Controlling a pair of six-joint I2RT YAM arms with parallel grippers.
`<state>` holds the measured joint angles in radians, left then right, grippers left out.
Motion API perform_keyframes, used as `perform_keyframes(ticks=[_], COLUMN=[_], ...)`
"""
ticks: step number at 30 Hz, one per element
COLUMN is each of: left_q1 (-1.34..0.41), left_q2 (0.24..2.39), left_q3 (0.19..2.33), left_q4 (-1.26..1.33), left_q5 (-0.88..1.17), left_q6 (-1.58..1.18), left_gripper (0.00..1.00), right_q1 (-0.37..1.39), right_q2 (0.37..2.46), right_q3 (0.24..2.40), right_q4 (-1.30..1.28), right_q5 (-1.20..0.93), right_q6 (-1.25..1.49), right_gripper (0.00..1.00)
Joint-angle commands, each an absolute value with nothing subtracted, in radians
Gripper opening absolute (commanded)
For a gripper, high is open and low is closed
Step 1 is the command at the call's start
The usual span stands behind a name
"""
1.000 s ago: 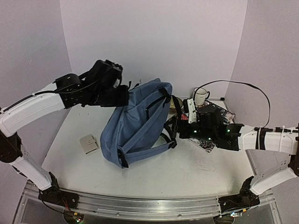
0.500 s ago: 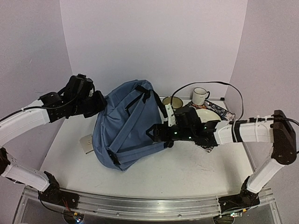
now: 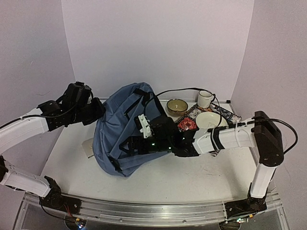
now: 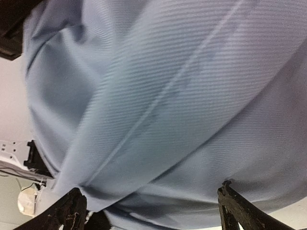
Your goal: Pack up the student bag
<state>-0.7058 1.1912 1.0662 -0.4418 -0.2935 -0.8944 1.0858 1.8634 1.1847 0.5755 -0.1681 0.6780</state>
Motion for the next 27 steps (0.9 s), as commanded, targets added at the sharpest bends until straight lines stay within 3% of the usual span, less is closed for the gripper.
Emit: perform_keyframes(ticks=[1, 7, 13, 15, 22, 25, 27], left_q1=[-0.693, -0.690, -0.690, -0.690, -0.691, -0.689, -0.689], left_q2=[1.145, 1.117, 1.098, 1.092, 1.031, 1.002, 0.987], left_q3=[1.009, 0.912, 0.864, 0.847, 0.719, 0.662, 0.630], left_q4=[-0.422, -0.427, -0.425, -0.424, -0.428, -0.453, -0.475], left_q5=[-0.345, -0.316, -0.284, -0.278, -0.276, -0.285, -0.293], left_q6=[-0.904, -0.957, -0.983, -0.988, -1.034, -1.059, -1.076], left_gripper=[0.00, 0.00, 0.00, 0.00, 0.00, 0.00, 0.00], right_q1=[1.095, 1.098, 1.105, 1.106, 1.103, 1.102, 1.102], right_q2=[1.869, 1.942, 2.060, 2.070, 1.987, 1.958, 1.947], right_q3=[1.230, 1.295, 1.402, 1.406, 1.407, 1.443, 1.465], right_q4=[0.668, 0.697, 0.697, 0.697, 0.545, 0.445, 0.400], right_q5=[-0.239, -0.281, -0.340, -0.354, -0.291, -0.261, -0.251], right_q6=[0.705, 0.736, 0.773, 0.777, 0.657, 0.582, 0.547], right_gripper=[0.95, 0.93, 0.80, 0.68, 0.13, 0.01, 0.00])
